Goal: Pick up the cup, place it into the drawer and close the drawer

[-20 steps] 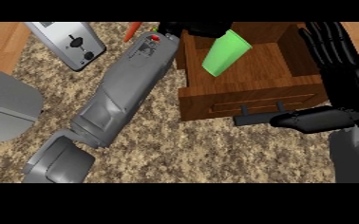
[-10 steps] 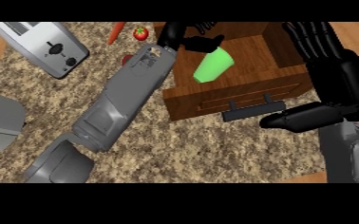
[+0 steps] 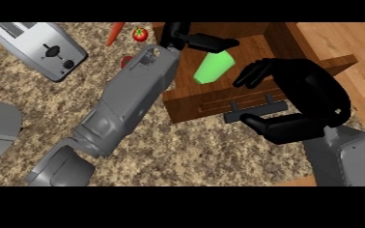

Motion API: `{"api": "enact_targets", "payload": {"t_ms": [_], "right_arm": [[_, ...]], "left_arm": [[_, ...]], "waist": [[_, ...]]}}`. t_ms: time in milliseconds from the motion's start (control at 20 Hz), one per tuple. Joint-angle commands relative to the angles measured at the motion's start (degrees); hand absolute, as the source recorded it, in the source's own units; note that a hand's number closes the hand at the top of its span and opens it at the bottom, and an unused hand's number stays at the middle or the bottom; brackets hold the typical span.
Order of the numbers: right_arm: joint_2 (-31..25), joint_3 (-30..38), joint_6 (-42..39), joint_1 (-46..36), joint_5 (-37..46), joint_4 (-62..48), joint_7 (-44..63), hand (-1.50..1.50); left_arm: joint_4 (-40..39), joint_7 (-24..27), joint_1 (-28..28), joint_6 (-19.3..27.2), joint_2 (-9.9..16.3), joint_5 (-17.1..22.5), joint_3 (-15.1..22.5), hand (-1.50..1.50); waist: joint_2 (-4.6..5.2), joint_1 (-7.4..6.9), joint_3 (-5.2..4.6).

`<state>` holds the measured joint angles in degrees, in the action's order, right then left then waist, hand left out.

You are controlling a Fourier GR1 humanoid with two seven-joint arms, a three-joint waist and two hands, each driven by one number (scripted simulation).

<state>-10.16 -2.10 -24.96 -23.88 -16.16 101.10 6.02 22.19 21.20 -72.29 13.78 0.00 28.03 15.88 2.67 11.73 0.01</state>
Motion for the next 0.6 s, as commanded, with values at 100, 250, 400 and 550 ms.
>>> {"api": "enact_targets", "payload": {"t_ms": [100,250,400,550], "right_arm": [[-6.28,-6.4,-10.34,1.08,-0.34,-0.19,4.99,1.5],[-10.4,-8.13,-13.31,1.9,3.33,-0.12,6.74,1.5],[-12.54,-8.9,-11.95,4.96,9.98,1.61,7.56,-1.5],[-14.11,-10.28,-9.47,4.53,21.96,1.93,2.99,-1.5]], "left_arm": [[1.12,5.65,-0.57,2.09,0.0,5.67,-2.39,-1.5],[0.26,7.21,-0.95,4.97,0.0,6.83,-1.59,-1.5],[-0.36,6.72,-0.55,4.4,0.0,8.11,-0.91,-1.5],[-0.95,7.54,-1.45,5.26,0.0,9.34,-2.98,-1.5]], "waist": [[-0.65,-2.21,-0.06],[-0.88,-2.86,0.0],[-1.6,-5.39,0.01],[-1.52,-7.13,0.06]]}}
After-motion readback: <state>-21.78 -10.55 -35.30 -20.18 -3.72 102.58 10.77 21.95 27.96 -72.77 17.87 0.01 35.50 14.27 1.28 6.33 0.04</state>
